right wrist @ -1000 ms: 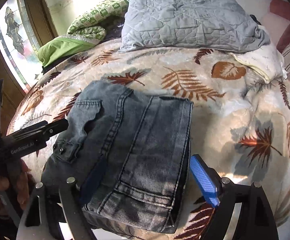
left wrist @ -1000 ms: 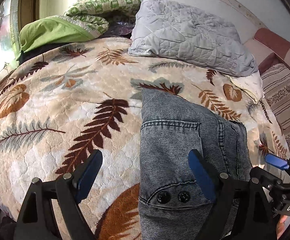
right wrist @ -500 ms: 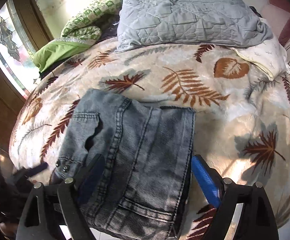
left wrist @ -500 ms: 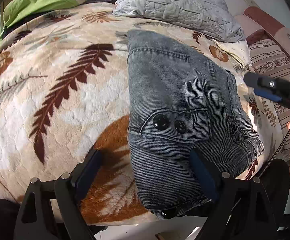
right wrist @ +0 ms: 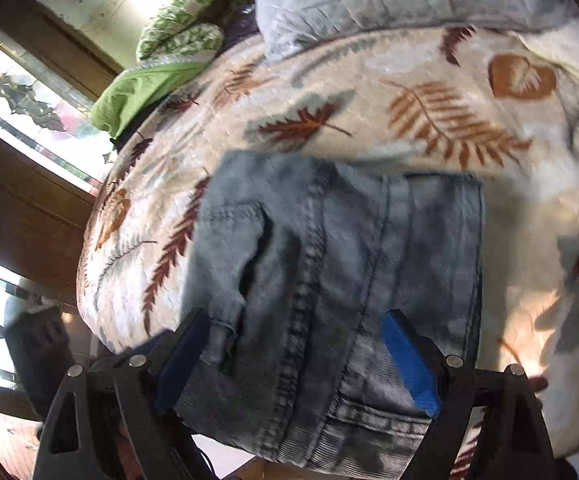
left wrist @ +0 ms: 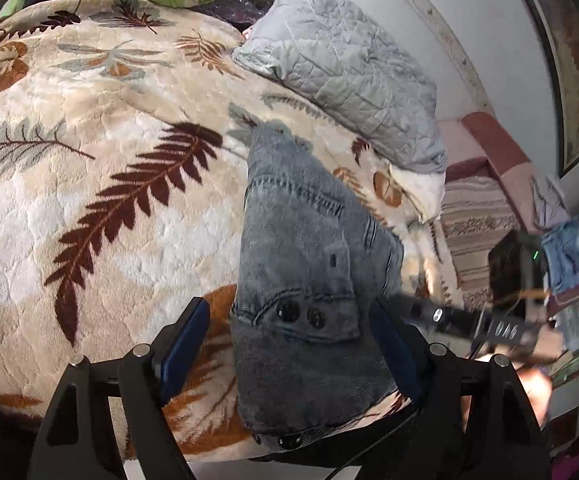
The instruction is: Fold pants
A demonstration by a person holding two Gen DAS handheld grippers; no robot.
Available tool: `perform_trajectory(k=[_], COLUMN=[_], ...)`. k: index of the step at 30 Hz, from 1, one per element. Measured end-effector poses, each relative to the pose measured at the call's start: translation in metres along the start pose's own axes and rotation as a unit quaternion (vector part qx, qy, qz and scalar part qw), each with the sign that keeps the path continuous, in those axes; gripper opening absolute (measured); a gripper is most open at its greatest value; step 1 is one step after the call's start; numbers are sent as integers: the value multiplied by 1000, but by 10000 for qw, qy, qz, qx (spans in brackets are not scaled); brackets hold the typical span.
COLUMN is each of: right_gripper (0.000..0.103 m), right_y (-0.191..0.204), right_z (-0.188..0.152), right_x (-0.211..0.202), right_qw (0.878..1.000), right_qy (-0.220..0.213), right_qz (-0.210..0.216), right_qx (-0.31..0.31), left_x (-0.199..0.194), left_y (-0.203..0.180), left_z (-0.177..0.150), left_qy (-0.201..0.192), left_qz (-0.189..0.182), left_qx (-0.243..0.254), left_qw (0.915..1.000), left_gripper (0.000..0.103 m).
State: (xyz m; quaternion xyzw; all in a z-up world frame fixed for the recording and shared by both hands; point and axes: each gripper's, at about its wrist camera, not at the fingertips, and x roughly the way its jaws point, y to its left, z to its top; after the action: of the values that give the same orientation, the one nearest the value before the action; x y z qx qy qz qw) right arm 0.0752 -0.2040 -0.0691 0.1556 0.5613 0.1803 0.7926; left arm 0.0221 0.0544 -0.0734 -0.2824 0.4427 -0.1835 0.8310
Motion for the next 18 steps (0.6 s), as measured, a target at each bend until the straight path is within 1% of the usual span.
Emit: perform_trajectory(k=[1,2,4,5,6,7,8,9,10,11,12,13,14,15,16,17,18], right_gripper=[89,89,89,89,89,89,89,89,89,89,89,89,89,89,89,89,89], right_y=[-7,-11,-11,-11,-11,-14,-20,-23,-25,-26,-29,-32,-35,-38,-39,-41,-42], right_z=[-9,-16,-22,-23,-24,-25,-26,-27,-29,-30,-31,-32,-33,-33,-33,-34,-34], right_x=[1,-4,-14,-14,-10,-3,3,4,2,2,2,2,2,2,1,2,2], right_qw=[10000,9998,9990,9986,9985,9988,9988,9982,9975,9969,9961,9954,9946,9938,9931,9925,9922], right_qy=[26,-112,-268,-269,-212,-124,-88,-169,-220,-237,-274,-307,-341,-365,-394,-423,-437], right_qz=[77,173,341,418,394,333,413,526,586,649,735,819,901,964,1026,1078,1105], right_qx=[46,23,-84,-188,-308,-333,-251,-246,-324,-377,-398,-386,-386,-406,-399,-380,-386], left_x=[0,6,33,50,63,75,88,98,106,113,116,119,119,114,109,104,99], left_y=[0,1,8,15,21,26,30,33,35,35,33,31,29,25,13,-5,-27], left_z=[13,27,55,64,71,77,80,80,77,76,75,74,74,73,75,75,72], left_qy=[-26,87,501,745,863,953,1094,1242,1396,1517,1546,1585,1571,1506,1389,1210,1008], left_qz=[-103,-276,-791,-898,-897,-927,-1016,-1028,-1065,-1154,-1031,-906,-842,-767,-540,-198,94], left_qx=[-53,-89,-367,-610,-831,-942,-1037,-1205,-1361,-1399,-1340,-1236,-1139,-940,-497,139,840], left_qw=[9999,9995,9949,9913,9887,9866,9833,9795,9750,9716,9734,9754,9774,9811,9876,9924,9913], left_gripper=[83,83,83,82,82,82,82,82,76,59,50,36,30,28,25,23,23])
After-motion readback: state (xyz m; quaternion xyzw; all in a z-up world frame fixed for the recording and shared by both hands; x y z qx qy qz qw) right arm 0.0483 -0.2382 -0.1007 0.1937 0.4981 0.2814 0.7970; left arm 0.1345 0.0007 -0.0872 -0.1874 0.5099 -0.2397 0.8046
